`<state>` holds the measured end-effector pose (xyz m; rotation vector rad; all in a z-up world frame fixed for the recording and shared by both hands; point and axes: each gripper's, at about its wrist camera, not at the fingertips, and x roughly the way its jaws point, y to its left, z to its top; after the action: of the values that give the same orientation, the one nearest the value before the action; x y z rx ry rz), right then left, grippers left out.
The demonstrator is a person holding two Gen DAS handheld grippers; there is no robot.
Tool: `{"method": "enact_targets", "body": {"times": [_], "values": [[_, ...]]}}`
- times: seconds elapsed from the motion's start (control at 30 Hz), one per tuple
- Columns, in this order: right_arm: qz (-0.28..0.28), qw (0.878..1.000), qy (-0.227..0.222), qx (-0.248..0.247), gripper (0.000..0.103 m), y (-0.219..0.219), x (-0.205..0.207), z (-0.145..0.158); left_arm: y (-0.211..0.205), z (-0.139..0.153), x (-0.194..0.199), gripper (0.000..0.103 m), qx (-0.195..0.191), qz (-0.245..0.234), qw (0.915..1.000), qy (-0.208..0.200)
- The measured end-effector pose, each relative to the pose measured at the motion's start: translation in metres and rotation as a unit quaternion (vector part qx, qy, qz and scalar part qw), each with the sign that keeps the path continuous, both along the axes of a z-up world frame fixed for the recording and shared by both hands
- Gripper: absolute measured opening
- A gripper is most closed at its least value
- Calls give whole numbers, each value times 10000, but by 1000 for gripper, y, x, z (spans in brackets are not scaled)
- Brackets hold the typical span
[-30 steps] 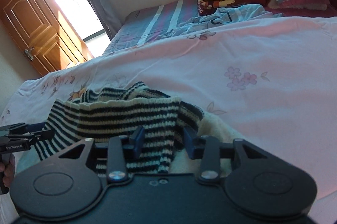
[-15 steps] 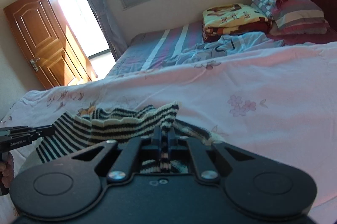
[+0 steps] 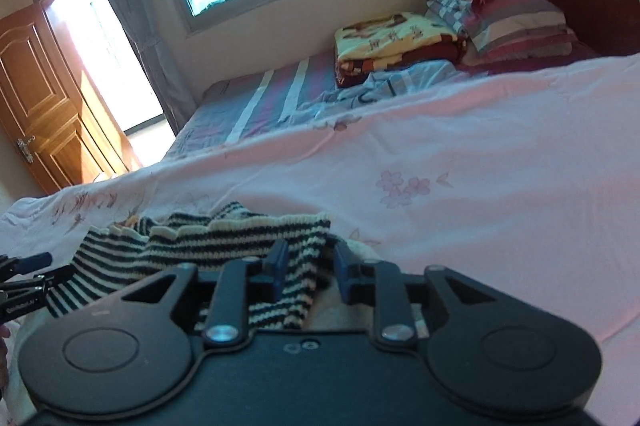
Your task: Fold small clothes
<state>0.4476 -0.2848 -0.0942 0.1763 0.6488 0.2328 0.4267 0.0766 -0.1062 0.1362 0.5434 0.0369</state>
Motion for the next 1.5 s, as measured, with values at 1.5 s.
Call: {"method": "enact_targets", "body": {"times": [1.5], "values": [[764,9938,306,-750,46,109,4,-18,-56,-28,26,96,-269,-601,9955,682]]}}
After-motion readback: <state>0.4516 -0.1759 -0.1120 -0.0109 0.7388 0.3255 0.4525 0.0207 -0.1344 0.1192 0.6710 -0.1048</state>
